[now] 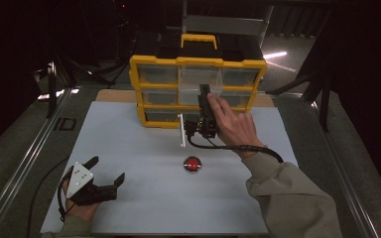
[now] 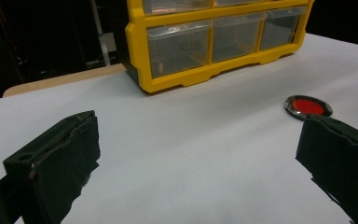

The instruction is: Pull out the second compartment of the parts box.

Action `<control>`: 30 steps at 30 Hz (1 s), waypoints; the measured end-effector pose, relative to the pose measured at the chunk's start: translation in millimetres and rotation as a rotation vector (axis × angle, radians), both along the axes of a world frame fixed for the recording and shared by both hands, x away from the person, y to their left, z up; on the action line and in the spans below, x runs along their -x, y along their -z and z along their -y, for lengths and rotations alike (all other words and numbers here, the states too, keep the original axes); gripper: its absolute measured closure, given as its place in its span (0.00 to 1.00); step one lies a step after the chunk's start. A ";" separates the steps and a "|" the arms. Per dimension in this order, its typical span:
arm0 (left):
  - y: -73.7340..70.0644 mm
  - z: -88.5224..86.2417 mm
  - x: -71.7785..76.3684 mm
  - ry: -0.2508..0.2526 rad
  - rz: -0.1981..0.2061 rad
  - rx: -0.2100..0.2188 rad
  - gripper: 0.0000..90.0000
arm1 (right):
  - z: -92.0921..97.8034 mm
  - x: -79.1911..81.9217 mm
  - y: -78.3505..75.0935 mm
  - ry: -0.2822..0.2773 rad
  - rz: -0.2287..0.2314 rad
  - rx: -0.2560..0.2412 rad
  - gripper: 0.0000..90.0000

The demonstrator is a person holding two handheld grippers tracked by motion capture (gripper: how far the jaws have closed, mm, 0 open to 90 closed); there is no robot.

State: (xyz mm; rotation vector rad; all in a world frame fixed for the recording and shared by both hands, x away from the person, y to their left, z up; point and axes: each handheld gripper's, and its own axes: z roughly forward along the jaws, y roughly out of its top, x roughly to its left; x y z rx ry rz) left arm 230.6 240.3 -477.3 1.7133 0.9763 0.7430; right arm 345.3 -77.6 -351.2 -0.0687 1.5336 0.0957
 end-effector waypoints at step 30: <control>1.3 -2.2 -0.4 -0.003 -0.002 -0.009 0.00 | 3.9 1.1 28.2 0.003 -0.040 -0.109 0.12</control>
